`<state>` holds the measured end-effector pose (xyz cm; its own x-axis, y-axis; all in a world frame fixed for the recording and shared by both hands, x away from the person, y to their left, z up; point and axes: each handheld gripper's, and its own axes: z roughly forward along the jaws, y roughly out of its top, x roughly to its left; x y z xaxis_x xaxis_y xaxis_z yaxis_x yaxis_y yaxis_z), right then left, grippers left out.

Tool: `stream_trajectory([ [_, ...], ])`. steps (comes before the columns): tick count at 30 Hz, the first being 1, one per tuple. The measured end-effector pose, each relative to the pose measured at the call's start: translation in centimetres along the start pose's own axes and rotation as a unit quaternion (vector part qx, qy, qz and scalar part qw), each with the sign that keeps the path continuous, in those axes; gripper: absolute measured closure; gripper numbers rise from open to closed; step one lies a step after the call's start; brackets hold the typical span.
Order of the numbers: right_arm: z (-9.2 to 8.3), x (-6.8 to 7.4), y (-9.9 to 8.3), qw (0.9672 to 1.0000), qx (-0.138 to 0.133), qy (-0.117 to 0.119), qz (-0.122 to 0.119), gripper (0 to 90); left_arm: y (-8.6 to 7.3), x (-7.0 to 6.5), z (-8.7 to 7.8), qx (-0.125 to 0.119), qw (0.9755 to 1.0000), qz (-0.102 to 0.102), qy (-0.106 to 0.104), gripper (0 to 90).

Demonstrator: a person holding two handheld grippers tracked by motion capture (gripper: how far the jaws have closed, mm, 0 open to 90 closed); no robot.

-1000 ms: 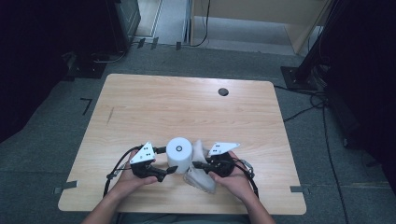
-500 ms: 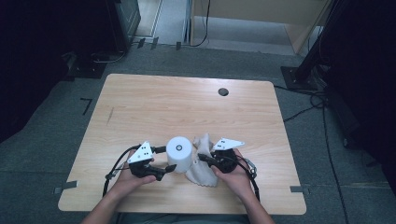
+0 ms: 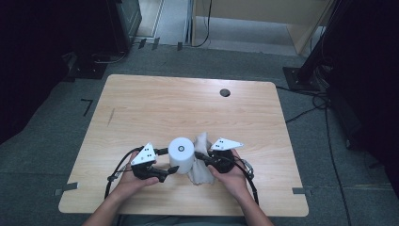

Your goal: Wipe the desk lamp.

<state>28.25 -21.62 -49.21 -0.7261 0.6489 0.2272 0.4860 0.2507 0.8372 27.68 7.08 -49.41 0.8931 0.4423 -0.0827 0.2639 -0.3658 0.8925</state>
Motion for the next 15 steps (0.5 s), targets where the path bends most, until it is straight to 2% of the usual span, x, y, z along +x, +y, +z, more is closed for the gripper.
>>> stream_trajectory([
  [4,-0.27,-0.15,-0.06,1.0,-0.002,-0.001,-0.004,83.7,0.0,0.04,-0.07,-0.002,1.0,-0.001,-0.002,23.8],
  [9,-0.73,-0.51,-0.21,0.9999,-0.009,0.005,0.011,84.2,-0.01,0.1,-0.14,-0.002,1.0,0.0,-0.003,24.5],
  [12,-0.5,-0.39,-0.12,0.9999,-0.01,-0.006,0.002,84.4,-0.05,0.09,-0.08,0.002,1.0,0.002,-0.001,25.6],
  [15,-0.04,-0.36,-0.23,0.9999,-0.009,-0.004,0.005,84.4,-0.09,0.1,-0.05,0.004,1.0,0.002,-0.001,26.6],
])
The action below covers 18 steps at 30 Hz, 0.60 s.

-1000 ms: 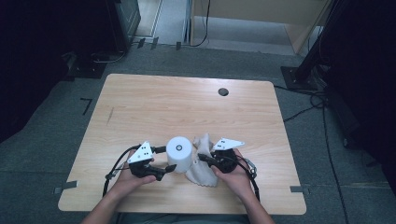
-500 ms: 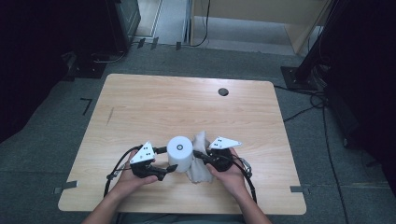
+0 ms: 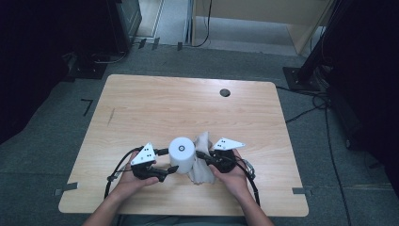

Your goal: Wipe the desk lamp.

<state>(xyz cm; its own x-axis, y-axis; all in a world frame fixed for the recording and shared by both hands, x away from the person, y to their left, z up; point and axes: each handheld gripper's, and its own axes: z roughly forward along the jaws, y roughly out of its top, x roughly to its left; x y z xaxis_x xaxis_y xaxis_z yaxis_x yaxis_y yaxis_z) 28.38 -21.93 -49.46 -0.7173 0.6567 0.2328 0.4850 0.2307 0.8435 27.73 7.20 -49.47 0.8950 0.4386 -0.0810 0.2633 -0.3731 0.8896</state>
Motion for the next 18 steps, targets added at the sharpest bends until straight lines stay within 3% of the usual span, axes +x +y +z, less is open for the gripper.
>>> stream_trajectory([
  [7,-0.02,0.2,-0.05,0.9998,0.003,0.017,-0.005,85.0,0.01,-0.08,0.06,-0.001,1.0,-0.002,-0.001,25.6],
  [18,-0.71,0.87,-0.51,0.9998,-0.002,0.022,0.0,85.4,0.01,-0.15,0.09,0.0,1.0,0.0,-0.007,24.2],
])
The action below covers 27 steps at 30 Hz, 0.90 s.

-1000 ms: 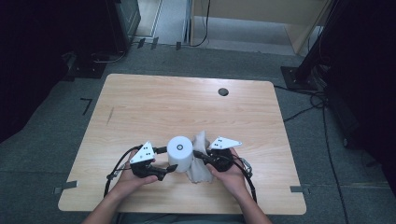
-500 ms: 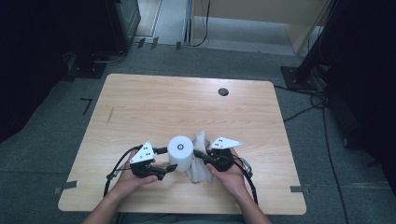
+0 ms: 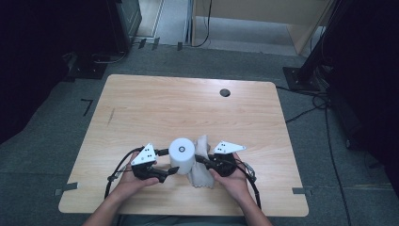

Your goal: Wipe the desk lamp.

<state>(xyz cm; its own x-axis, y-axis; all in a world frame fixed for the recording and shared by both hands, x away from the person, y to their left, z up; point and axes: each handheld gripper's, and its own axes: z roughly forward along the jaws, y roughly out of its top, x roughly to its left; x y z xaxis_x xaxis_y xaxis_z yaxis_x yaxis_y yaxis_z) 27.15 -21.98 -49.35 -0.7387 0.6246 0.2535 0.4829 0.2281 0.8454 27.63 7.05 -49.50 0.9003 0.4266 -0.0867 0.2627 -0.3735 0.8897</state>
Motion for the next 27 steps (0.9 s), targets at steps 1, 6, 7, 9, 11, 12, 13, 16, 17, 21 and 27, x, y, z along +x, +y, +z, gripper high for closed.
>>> stream_trajectory([
  [1,0.0,0.0,0.0,1.0,0.0,-0.001,-0.001,85.3,0.0,0.0,0.0,0.0,1.0,0.001,-0.001,24.0],
  [6,-0.1,0.3,-0.1,0.9998,0.002,-0.009,-0.016,84.8,0.2,-0.1,0.0,-0.004,1.0,-0.004,0.001,23.7],
  [7,-0.1,0.4,0.0,0.9996,0.005,-0.015,-0.021,84.6,0.3,-0.1,-0.1,-0.007,1.0,-0.003,0.003,23.6],
  [9,-0.3,0.3,0.1,0.9995,0.003,-0.025,-0.021,84.5,0.6,-0.4,-0.2,-0.013,0.9998,-0.007,0.013,20.5],
  [11,-0.4,0.1,0.2,0.9995,-0.006,-0.029,-0.011,84.4,0.9,-0.8,-0.3,-0.02,0.9996,-0.012,0.016,18.4],
  [12,-0.5,0.1,0.3,0.9995,-0.009,-0.03,-0.005,84.3,1.1,-1.0,-0.3,-0.024,0.9994,-0.013,0.02,17.3],
  [13,-0.4,0.0,0.4,0.9995,-0.012,-0.03,-0.002,84.1,1.3,-1.2,-0.3,-0.025,0.9992,-0.017,0.024,16.9],
  [16,-0.2,-0.1,0.6,0.9994,-0.014,-0.031,-0.003,84.0,1.7,-1.7,-0.2,-0.016,0.9986,-0.028,0.042,16.0],
  [17,-0.1,-0.1,0.6,0.9994,-0.014,-0.031,-0.005,83.9,1.8,-1.8,0.0,-0.013,0.9982,-0.036,0.047,14.6],
  [21,0.2,0.1,0.7,0.9995,-0.013,-0.03,-0.007,83.9,2.2,-2.3,0.3,-0.015,0.9967,-0.056,0.056,11.8],
  [27,0.4,0.3,0.6,0.9996,-0.01,-0.023,-0.01,84.3,2.8,-2.8,0.9,-0.008,0.9946,-0.058,0.085,9.1],
])
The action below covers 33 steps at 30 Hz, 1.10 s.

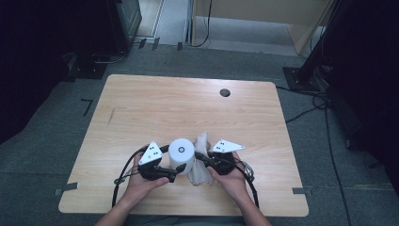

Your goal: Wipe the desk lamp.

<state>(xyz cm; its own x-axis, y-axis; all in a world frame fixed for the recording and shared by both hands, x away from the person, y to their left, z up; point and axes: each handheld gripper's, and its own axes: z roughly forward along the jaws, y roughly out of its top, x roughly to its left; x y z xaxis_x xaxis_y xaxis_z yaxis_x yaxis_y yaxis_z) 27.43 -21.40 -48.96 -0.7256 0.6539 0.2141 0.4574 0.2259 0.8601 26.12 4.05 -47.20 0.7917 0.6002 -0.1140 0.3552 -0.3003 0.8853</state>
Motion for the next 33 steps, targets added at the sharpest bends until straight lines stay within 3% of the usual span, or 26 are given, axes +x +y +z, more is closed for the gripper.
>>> stream_trajectory([
  [4,0.2,0.5,-0.1,1.0,0.004,0.007,-0.005,84.5,0.2,-0.3,0.3,0.006,0.9999,0.002,0.013,6.7],
  [10,0.3,0.7,-0.2,0.9999,0.004,0.01,-0.001,84.8,0.2,-0.4,0.4,0.009,0.9999,0.001,0.015,6.3],
  [16,0.2,0.8,-0.3,0.9999,0.003,0.013,-0.004,85.2,0.3,-0.2,0.4,0.011,0.9998,0.015,0.002,6.5],
  [27,-0.2,1.3,-0.6,0.9996,0.015,0.019,-0.015,83.8,0.0,0.8,0.1,0.005,0.9982,0.043,-0.042,6.9],
  [33,-0.3,0.8,-0.8,0.9997,0.02,0.009,-0.012,82.7,0.0,1.1,-0.6,0.008,0.9991,0.03,-0.028,4.8],
])
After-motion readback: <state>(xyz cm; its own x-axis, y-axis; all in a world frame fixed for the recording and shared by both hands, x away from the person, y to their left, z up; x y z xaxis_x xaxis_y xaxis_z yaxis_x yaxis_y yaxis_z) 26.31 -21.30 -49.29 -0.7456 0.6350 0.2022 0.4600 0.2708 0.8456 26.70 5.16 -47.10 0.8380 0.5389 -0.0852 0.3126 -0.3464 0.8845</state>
